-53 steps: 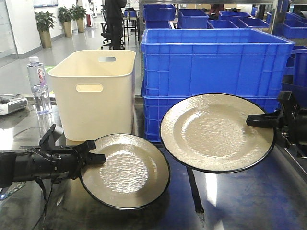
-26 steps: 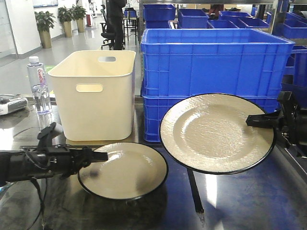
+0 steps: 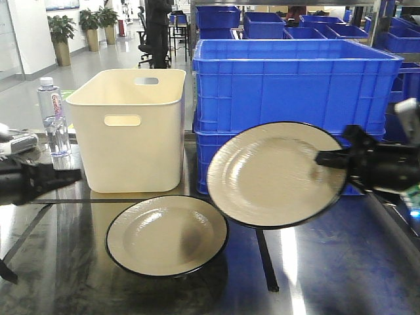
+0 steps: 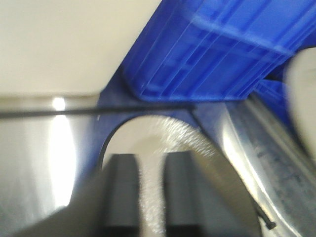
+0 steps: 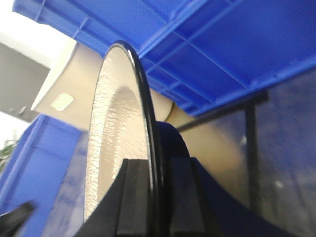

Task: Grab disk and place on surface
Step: 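Move the right gripper's plate over the first plate and stack it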

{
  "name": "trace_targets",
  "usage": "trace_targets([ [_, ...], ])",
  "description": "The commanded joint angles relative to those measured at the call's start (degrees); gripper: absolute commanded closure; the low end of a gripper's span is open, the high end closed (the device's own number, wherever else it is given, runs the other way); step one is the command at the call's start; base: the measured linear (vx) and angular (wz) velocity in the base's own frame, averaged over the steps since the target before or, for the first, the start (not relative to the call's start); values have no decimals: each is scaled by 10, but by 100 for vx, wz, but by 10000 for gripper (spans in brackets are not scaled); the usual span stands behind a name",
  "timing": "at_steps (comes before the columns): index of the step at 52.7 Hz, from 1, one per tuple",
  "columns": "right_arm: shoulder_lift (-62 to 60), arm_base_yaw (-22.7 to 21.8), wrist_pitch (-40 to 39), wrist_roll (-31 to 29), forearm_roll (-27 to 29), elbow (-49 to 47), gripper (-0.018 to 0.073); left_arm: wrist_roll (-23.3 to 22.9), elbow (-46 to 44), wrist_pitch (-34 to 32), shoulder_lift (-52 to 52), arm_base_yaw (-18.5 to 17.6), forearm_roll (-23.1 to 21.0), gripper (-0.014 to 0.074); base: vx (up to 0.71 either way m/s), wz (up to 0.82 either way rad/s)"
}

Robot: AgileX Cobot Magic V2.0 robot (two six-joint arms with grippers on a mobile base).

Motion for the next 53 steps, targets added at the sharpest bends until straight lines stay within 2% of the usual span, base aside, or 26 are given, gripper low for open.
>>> trace_targets([
  [1,-17,55,-80,-23,74,-19,568,4,-20,20,-58,14,-34,608,0,0],
  [7,19,126,-133,-33,108,-19,568,4,-20,23,-87,25,-30,606,0,0],
  [13,68,168,-145,-69,141,-33,568,2,-20,23,-105,28,-9,603,0,0],
  [22,124,206,-147,-101,169,-78,559,2,-20,26,-114,28,-5,602,0,0],
  [27,137,213,-146,-111,168,-86,531,2,-20,32,-114,28,-5,601,0,0],
  [36,142,214,-131,-147,167,-86,370,2,-20,33,-114,28,-5,601,0,0],
  [42,142,214,-127,-190,168,-87,197,2,-20,33,-114,28,-5,601,0,0],
  [47,140,213,-126,-255,167,-87,64,2,-20,33,-114,28,-5,601,0,0],
  [53,131,213,-137,-361,166,-87,-29,2,-20,34,-114,28,-4,601,0,0],
])
